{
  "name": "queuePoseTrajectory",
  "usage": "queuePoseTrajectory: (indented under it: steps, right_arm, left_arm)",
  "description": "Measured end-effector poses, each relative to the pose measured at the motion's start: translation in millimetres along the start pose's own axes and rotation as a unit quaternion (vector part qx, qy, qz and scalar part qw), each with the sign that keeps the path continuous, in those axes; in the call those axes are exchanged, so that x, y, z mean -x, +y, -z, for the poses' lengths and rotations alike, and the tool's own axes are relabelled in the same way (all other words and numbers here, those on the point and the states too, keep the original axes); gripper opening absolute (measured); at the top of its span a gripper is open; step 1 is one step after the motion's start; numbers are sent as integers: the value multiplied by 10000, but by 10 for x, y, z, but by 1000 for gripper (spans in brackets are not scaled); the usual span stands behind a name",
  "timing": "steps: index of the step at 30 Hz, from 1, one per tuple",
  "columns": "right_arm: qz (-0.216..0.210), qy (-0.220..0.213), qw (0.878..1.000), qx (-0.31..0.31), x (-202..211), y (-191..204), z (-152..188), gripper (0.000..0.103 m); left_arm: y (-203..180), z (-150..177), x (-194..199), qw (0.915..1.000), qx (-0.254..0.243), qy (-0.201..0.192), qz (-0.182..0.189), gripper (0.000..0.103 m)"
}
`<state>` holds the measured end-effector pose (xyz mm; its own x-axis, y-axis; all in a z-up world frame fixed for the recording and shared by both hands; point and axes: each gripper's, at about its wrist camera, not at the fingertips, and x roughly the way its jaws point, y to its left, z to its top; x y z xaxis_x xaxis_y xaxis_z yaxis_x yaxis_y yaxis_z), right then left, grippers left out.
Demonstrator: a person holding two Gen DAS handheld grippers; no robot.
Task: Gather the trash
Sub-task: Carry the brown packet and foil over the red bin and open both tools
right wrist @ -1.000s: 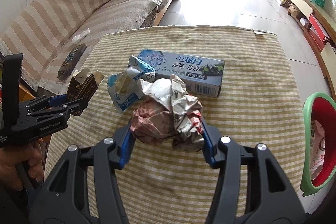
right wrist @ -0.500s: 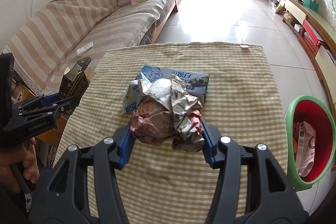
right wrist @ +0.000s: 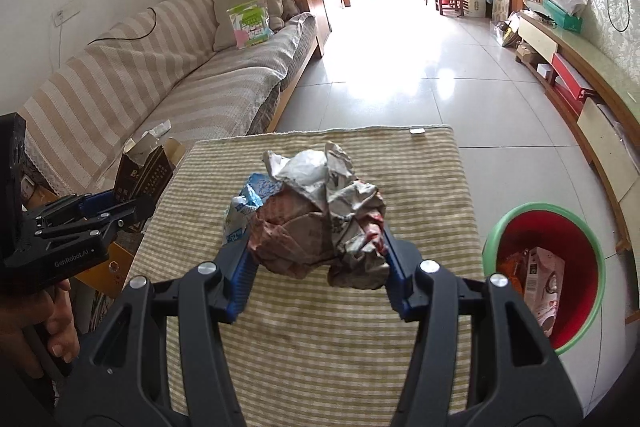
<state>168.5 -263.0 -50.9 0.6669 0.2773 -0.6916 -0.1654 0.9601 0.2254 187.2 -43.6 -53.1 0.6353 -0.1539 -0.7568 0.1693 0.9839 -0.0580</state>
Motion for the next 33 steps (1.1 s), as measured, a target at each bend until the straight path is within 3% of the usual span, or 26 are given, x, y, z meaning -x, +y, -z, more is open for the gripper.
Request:
queuePoseTrajectory:
  steps: [15, 33]
  right_arm:
    - [472, -354, 9970, -497, 570, -862, -120, 53]
    - [855, -424, 9883, -1194, 658, -1888, 35, 52]
  left_arm:
    - [-1038, -327, -10, 9968, -567, -138, 540, 46]
    - [-2201, -481, -403, 9861, -1220, 99, 1123, 46]
